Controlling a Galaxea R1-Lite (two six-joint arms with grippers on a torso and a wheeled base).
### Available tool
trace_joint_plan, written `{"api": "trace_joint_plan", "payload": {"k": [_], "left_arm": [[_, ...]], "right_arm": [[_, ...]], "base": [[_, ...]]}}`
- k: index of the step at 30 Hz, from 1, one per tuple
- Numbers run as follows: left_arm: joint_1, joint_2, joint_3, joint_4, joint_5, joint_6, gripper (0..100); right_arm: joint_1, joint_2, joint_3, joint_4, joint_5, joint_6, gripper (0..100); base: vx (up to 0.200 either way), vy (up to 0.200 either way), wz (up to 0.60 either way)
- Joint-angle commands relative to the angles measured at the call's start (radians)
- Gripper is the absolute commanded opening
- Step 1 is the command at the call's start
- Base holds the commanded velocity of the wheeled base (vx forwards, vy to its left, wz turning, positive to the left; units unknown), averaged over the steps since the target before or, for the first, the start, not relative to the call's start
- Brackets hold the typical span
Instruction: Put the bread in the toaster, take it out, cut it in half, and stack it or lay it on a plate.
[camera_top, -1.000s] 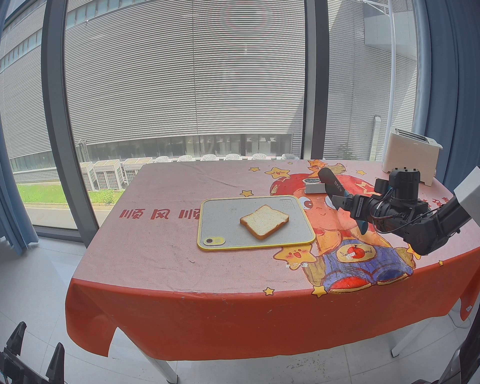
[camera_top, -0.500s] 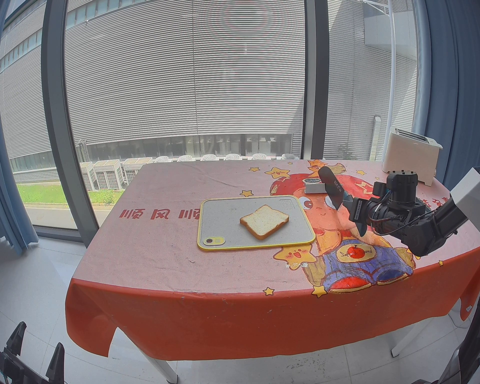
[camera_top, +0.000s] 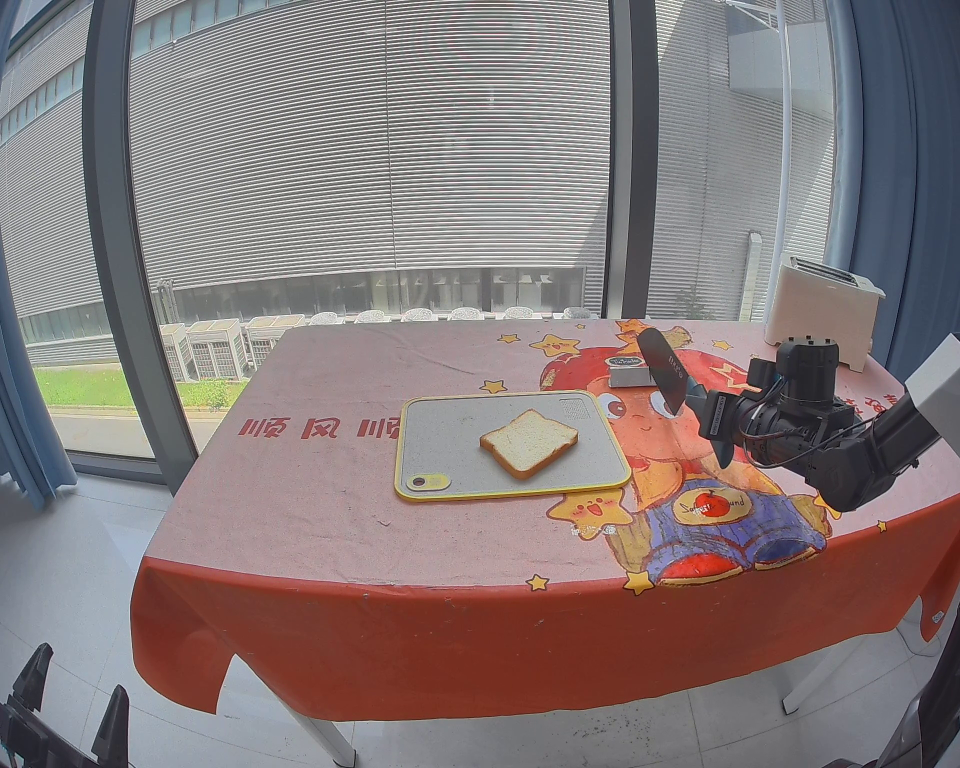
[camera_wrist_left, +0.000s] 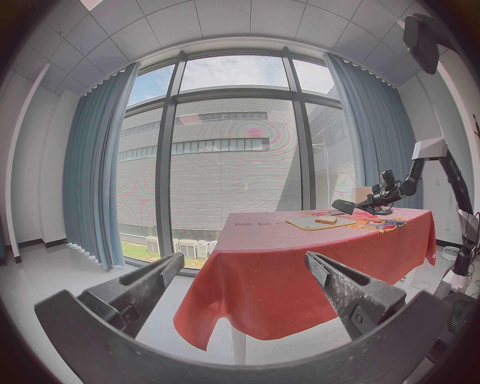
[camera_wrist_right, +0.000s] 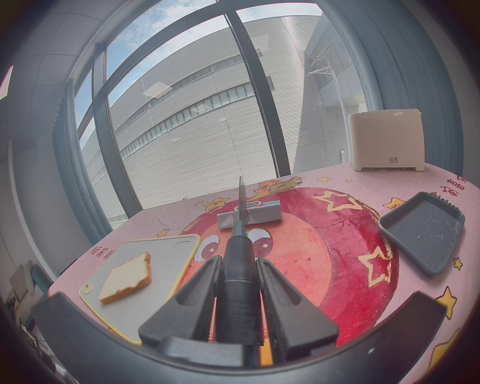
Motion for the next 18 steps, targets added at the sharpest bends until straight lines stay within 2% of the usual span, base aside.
{"api": "trace_joint_plan", "payload": {"k": [1, 9, 18], "left_arm": [[0.0, -0.016, 0.018, 0.0, 0.001, 0.0, 100], [0.0, -0.016, 0.018, 0.0, -0.001, 0.0, 100], [0.0, -0.016, 0.018, 0.0, 0.001, 0.0, 100]], "right_arm": [[0.0, -0.038, 0.006, 0.0, 0.0, 0.0, 0], [0.006, -0.103, 0.027, 0.0, 0.0, 0.0, 0], [0.07, -0.2, 0.084, 0.011, -0.003, -0.003, 0]], "base": [[0.0, 0.0, 0.0], [0.0, 0.0, 0.0], [0.0, 0.0, 0.0]]}}
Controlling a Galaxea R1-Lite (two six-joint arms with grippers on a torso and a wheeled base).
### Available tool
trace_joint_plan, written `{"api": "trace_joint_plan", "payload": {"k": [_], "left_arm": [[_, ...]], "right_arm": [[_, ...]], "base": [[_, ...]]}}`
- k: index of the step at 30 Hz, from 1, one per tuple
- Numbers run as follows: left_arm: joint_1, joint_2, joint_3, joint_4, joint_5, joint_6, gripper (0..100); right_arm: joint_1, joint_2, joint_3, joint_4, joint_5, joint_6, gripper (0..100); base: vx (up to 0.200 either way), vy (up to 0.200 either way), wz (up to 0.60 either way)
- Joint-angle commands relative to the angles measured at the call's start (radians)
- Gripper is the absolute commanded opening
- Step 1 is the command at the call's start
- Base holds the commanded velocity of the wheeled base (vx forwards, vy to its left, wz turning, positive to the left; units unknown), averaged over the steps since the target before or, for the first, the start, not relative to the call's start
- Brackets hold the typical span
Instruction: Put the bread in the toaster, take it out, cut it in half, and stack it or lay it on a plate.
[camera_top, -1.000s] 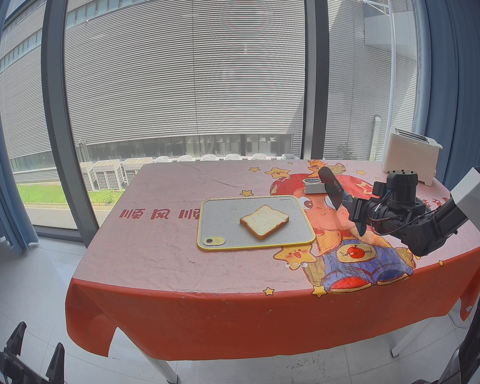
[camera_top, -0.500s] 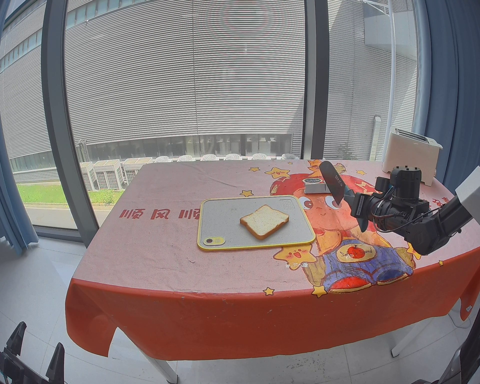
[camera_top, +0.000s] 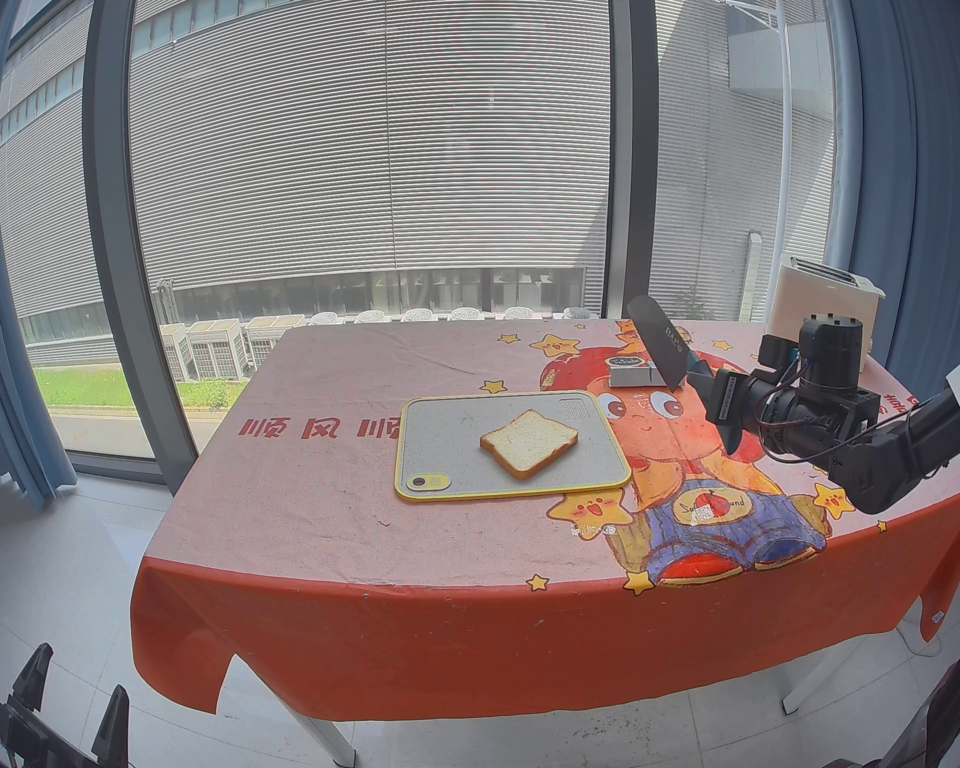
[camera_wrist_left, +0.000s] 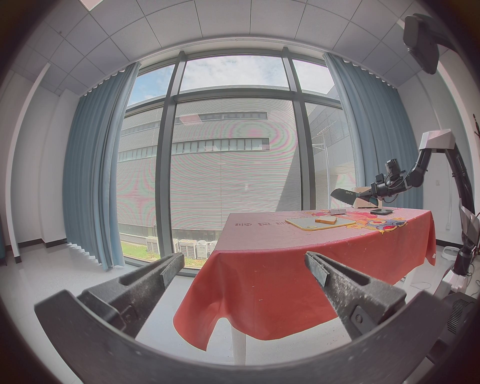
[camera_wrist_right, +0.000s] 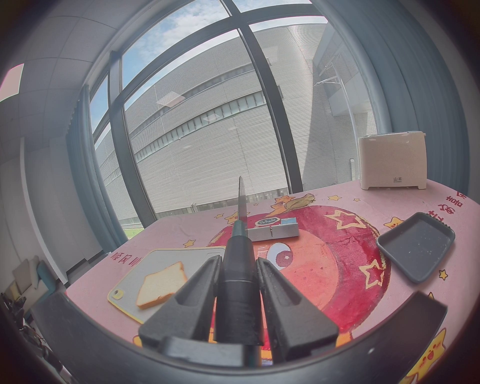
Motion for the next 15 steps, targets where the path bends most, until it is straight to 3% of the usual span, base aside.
{"api": "trace_joint_plan", "payload": {"k": [1, 15], "left_arm": [[0.0, -0.016, 0.018, 0.0, -0.001, 0.0, 100], [0.0, -0.016, 0.018, 0.0, -0.001, -0.002, 100]], "right_arm": [[0.025, -0.059, 0.022, 0.007, 0.0, -0.001, 0], [0.066, -0.113, 0.069, -0.004, -0.008, -0.037, 0]], "base": [[0.0, 0.0, 0.0], [0.0, 0.0, 0.0]]}}
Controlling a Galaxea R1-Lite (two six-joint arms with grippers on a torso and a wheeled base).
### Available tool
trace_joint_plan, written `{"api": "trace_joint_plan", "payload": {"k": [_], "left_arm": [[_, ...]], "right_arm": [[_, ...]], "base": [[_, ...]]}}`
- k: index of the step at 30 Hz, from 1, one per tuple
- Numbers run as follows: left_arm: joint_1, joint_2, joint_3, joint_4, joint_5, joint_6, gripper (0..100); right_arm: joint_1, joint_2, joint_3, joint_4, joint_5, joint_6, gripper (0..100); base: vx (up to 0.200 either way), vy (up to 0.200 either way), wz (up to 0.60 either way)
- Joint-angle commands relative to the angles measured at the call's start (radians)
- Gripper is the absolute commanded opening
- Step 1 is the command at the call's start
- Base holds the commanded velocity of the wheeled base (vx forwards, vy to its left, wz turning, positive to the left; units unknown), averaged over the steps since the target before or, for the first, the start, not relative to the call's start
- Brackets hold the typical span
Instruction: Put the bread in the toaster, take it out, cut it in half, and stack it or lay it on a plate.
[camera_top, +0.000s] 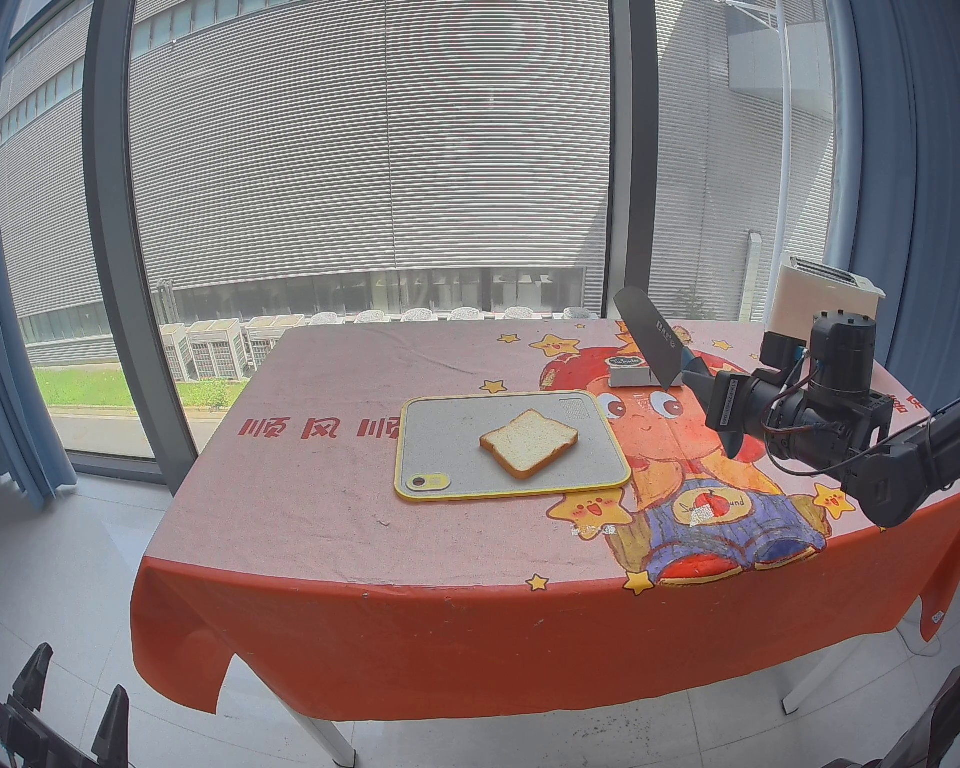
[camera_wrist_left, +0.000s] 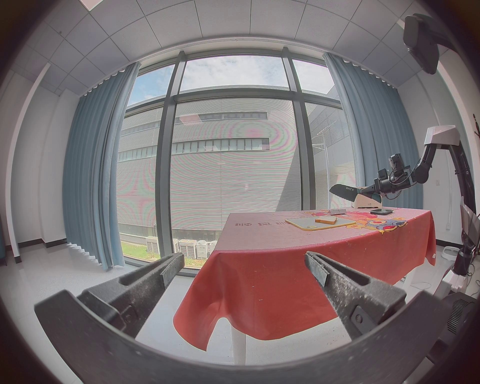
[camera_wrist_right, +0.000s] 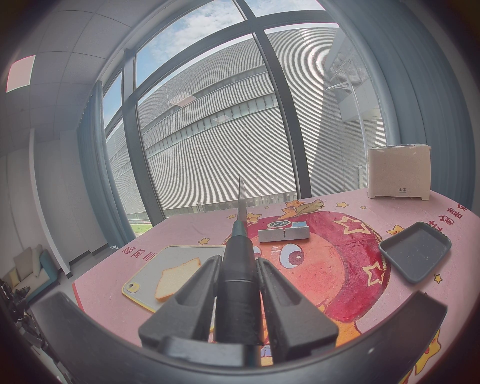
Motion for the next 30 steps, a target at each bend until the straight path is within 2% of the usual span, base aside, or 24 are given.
{"api": "trace_joint_plan", "payload": {"k": [1, 14, 30], "left_arm": [[0.0, -0.016, 0.018, 0.0, 0.0, 0.0, 100], [0.0, -0.016, 0.018, 0.0, 0.0, 0.0, 100], [0.0, -0.016, 0.018, -0.002, 0.0, -0.001, 100]], "right_arm": [[0.008, -0.033, 0.01, 0.0, 0.0, -0.001, 0], [0.057, -0.108, 0.085, 0.0, 0.002, -0.002, 0], [0.128, -0.116, 0.113, -0.002, -0.001, -0.002, 0]], "base": [[0.0, 0.0, 0.0], [0.0, 0.0, 0.0], [0.0, 0.0, 0.0]]}}
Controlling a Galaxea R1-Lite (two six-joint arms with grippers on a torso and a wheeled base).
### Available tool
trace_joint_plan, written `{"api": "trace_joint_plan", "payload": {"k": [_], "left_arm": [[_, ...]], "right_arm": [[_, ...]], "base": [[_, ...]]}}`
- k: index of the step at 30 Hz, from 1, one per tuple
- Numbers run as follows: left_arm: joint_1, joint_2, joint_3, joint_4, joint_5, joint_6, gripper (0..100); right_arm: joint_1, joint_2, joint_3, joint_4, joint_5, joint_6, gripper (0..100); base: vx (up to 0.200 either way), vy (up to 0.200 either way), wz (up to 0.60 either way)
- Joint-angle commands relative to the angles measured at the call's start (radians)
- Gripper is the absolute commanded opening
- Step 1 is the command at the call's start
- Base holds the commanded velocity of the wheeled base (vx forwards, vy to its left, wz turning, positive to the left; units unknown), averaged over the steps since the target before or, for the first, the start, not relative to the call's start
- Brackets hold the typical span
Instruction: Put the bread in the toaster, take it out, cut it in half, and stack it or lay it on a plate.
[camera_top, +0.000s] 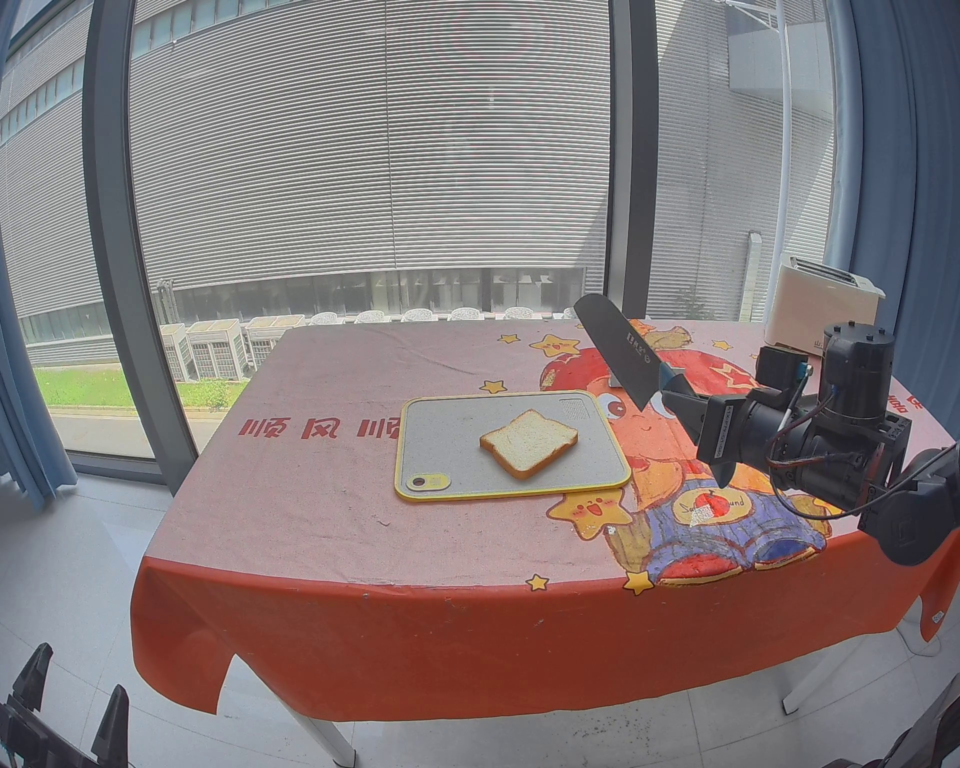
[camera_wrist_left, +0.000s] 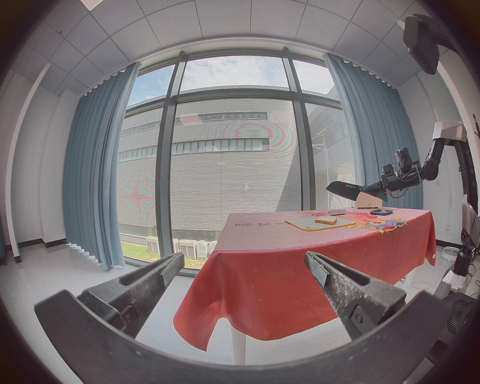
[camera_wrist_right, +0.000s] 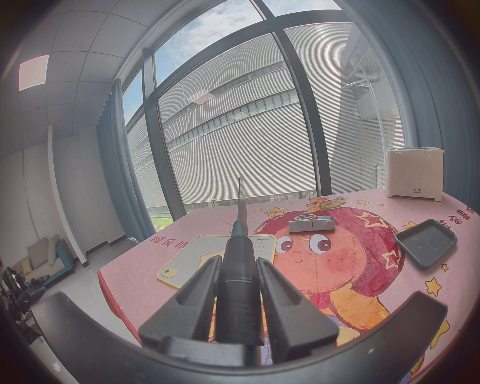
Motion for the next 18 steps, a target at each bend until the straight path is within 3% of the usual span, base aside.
{"api": "trace_joint_plan", "payload": {"k": [1, 18], "left_arm": [[0.0, -0.016, 0.018, 0.0, 0.0, 0.0, 100], [0.0, -0.016, 0.018, 0.0, -0.001, 0.0, 100]], "right_arm": [[0.009, -0.001, 0.003, -0.001, 0.0, 0.0, 0], [0.021, -0.004, 0.009, -0.001, 0.001, 0.0, 0]], "base": [[0.0, 0.0, 0.0], [0.0, 0.0, 0.0]]}}
